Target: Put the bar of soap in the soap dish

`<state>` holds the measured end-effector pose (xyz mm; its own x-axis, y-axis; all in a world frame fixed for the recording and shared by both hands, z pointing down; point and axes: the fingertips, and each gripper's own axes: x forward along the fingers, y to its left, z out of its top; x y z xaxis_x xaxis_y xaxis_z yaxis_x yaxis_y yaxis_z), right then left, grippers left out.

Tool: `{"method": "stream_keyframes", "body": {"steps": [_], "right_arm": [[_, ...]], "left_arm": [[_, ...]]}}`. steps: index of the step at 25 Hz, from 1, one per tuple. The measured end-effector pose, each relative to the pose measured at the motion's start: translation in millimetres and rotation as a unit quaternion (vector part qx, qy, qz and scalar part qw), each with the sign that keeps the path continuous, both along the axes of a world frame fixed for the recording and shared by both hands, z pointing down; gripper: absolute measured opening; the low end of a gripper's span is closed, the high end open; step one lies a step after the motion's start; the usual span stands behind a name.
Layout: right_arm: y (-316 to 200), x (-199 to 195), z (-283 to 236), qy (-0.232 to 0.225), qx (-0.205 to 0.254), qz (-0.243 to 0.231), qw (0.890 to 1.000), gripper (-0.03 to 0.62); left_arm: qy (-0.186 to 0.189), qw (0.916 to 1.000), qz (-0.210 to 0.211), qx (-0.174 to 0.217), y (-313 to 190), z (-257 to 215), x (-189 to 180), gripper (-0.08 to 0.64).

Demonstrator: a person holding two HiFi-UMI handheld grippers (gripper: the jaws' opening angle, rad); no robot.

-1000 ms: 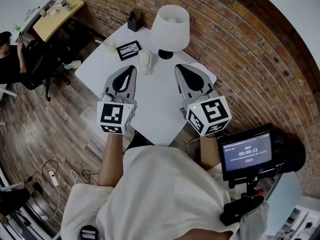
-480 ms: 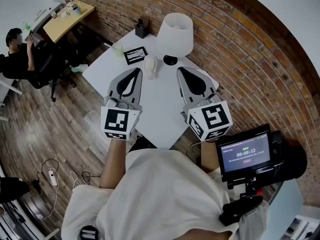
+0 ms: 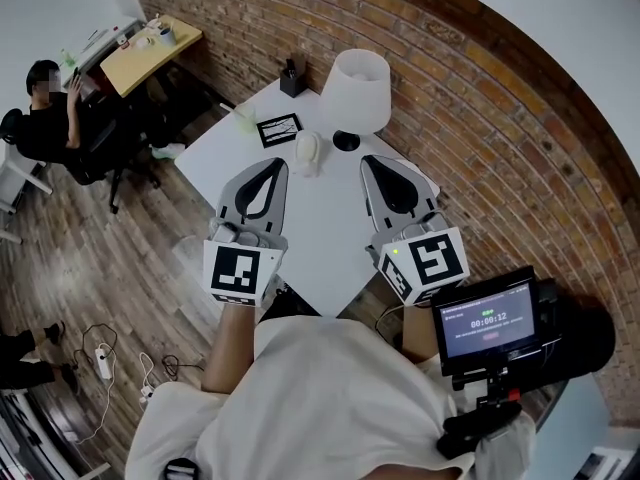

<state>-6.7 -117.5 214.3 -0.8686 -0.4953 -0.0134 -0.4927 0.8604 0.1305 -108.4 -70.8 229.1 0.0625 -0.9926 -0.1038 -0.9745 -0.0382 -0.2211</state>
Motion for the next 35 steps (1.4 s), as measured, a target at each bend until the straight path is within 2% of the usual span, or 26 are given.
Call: {"method": "stream_keyframes", "body": {"steps": [10, 22, 35], "right_arm": [[4, -4, -13, -0.009, 0.015, -0.008, 1.0, 0.005], [3, -13, -15, 0.001, 0.02, -0.008, 1.0, 0.005], [-1, -16, 1, 0.029, 0.003, -0.002, 1.0, 0.003]], "left_arm": [[-0.011, 0.9997, 0.0, 0.022, 9, -18, 8, 0.008], [-0.011, 0.9998, 0.001, 0.016, 8, -16, 5, 0.008], [-0.004, 1.0, 0.005, 0.005, 6, -7, 4, 0.008]]}}
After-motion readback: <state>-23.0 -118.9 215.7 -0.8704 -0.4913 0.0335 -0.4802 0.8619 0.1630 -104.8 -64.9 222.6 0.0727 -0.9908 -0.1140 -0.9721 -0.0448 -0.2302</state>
